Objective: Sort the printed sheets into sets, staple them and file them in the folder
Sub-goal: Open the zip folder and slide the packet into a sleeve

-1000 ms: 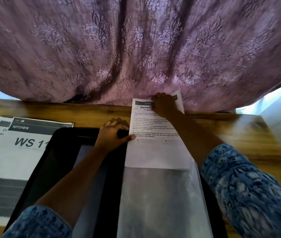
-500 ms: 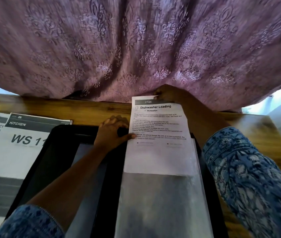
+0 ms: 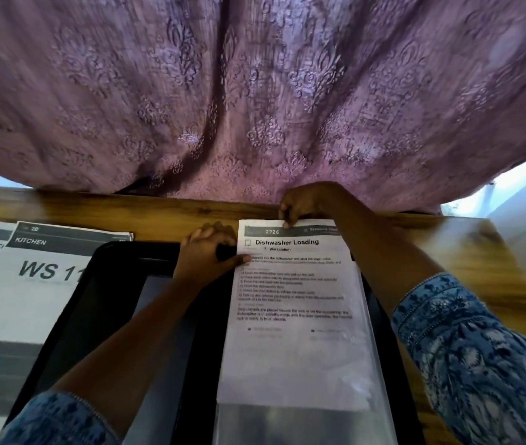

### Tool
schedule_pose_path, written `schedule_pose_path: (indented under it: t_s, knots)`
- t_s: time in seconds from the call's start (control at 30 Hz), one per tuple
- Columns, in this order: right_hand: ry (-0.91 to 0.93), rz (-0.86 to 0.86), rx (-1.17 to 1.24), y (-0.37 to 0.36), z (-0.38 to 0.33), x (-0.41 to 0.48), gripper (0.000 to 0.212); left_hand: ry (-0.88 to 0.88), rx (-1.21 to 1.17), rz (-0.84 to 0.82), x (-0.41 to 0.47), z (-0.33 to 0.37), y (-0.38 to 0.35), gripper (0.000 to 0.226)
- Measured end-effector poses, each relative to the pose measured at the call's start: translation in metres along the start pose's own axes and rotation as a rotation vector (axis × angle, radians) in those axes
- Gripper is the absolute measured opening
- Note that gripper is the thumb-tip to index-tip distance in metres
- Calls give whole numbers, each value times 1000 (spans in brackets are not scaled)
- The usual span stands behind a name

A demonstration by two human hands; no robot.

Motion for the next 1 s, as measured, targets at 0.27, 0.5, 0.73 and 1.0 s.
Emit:
schedule_pose_path:
  t_s: [0.27,0.5,0.73,1.0]
  knots:
    - [88,373,186,-8,4,-7,19,48,263,-149,-55,12,-3,87]
    - [86,65,231,-38,-20,-20,15,140,249,-174,-68,-2,-14,81]
    - [44,-149,60,-74,-36,-30,17,131,256,-147,-68,-1,-11,80]
    - [-54,-18,386,-73,-18,-59,28,134,249,-162,-69,-2,-13,80]
Point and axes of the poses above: each hand's wrist, its own x-axis towards the middle knuckle, its own y-axis out of the back of the hand, z = x × y, the point moved 7 cm from there along x, towards the middle knuckle, and after that the axes turned 11 degrees about -x, right-handed, at the moved point
